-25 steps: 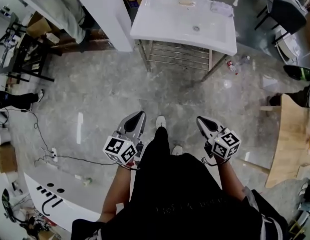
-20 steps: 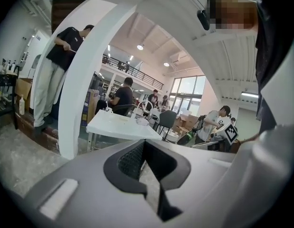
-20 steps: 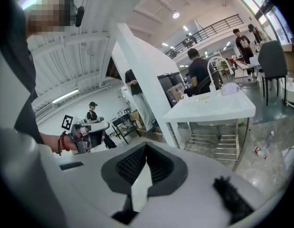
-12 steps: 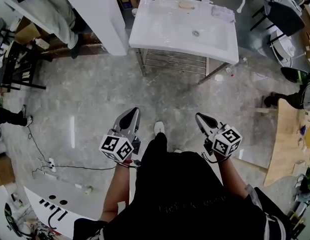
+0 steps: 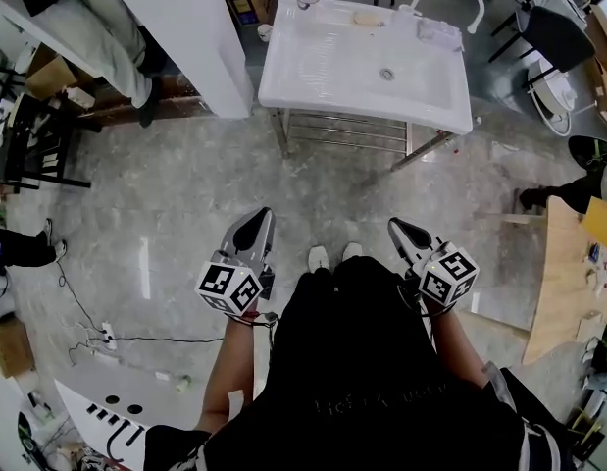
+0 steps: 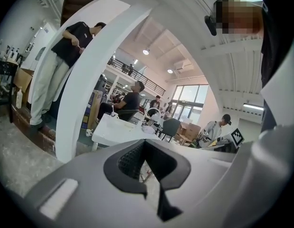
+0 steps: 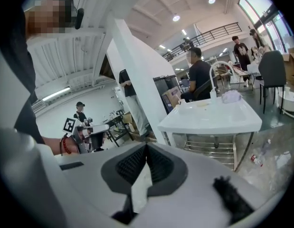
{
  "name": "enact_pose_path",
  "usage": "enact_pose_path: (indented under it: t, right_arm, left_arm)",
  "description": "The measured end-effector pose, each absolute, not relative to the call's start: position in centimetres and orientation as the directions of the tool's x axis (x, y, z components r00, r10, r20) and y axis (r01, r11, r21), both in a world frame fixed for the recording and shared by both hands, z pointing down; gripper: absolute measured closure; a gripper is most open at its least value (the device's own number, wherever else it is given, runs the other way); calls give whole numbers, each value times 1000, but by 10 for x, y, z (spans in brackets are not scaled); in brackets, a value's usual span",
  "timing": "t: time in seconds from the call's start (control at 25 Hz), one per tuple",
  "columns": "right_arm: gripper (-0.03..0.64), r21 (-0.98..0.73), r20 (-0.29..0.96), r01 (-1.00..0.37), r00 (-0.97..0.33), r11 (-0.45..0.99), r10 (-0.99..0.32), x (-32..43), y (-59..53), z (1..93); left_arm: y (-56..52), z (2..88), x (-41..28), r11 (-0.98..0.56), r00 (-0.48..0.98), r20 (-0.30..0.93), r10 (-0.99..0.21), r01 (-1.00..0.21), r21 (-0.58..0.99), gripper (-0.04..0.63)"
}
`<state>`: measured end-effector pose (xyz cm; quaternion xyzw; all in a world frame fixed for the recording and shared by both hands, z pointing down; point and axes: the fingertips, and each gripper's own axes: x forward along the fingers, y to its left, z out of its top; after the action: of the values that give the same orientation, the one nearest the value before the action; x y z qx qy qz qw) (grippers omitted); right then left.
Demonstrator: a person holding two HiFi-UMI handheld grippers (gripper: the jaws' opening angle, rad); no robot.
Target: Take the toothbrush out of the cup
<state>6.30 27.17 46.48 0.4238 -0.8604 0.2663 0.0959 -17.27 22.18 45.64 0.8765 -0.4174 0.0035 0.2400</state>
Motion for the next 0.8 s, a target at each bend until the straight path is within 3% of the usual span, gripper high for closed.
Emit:
enact_pose_path:
  t: [0.8]
  right_arm:
    - [604,-398,343,-730,-680,556,-648,57,203,467]
  left_arm:
    - [179,448,-151,-552,650,204,-732,-741,383,586]
